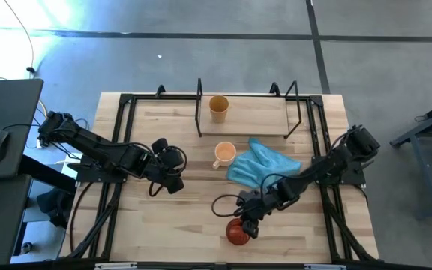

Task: Stack small to large cups/mugs on shelf
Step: Put the orange cup on the shelf

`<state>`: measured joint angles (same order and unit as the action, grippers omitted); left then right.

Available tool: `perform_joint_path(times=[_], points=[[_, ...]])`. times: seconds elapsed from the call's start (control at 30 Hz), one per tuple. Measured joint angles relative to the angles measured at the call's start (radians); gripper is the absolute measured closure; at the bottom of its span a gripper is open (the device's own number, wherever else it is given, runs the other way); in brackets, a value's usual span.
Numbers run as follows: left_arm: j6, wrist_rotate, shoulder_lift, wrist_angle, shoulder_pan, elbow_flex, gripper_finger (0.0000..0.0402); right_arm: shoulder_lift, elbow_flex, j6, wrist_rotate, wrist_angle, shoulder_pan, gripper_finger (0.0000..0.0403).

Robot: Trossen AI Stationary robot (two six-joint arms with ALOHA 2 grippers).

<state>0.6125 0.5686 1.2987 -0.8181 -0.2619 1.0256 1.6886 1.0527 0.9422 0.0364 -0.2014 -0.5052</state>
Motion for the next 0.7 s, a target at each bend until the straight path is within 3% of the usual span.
perform_joint_path(times=[0.17, 0.4, 0.7], points=[[-0.003, -0.001, 0.0, 0.0, 0.0, 0.0, 0.0236, -0.006, 0.0, 0.0, -0.002, -0.01, 0.009, 0.0295], [-0.005, -0.003, 0.0, 0.0, 0.0, 0.0, 0.0236, -0.006, 0.003, -0.012, -0.001, -0.029, 0.008, 0.0394], [-0.006, -0.003, 0.0, 0.0, 0.0, 0.0, 0.0236, -0.007, 0.119, -0.118, -0.037, -0.25, 0.046, 0.0399]])
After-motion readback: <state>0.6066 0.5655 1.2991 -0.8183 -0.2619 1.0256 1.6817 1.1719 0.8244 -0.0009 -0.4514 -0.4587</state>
